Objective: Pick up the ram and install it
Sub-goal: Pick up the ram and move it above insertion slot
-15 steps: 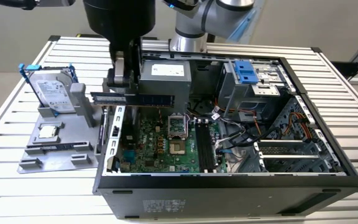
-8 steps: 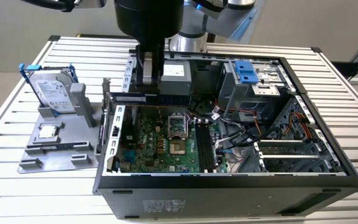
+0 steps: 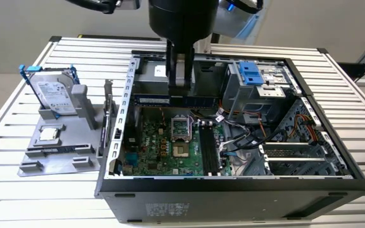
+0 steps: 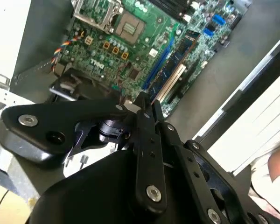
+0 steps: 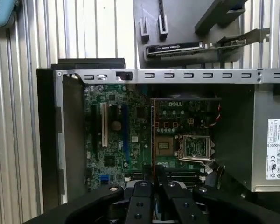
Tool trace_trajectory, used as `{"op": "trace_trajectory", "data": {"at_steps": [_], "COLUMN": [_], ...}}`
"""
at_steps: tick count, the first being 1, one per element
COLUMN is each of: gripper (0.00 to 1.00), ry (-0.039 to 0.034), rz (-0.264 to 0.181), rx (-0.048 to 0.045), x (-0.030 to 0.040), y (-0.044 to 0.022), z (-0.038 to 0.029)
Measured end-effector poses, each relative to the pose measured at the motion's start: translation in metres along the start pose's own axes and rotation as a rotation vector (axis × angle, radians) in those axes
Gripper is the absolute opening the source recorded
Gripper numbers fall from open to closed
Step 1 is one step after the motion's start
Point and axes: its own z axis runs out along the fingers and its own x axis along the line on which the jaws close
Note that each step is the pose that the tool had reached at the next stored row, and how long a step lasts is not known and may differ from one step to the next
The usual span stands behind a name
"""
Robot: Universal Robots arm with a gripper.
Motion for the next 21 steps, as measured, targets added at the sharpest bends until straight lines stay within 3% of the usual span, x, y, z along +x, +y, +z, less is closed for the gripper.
{"op": "trace_trajectory", "data": {"at_steps": [11,21], "gripper": [0.0,0.0], "ry": [0.0015,0.002], "rz": [0.0,0.008], "rx": [-0.0029,-0.0029], "x": [-0.0054,-0.0103], "y": [-0.0498,-0.0895], "z": [0.008,0.0119]}}
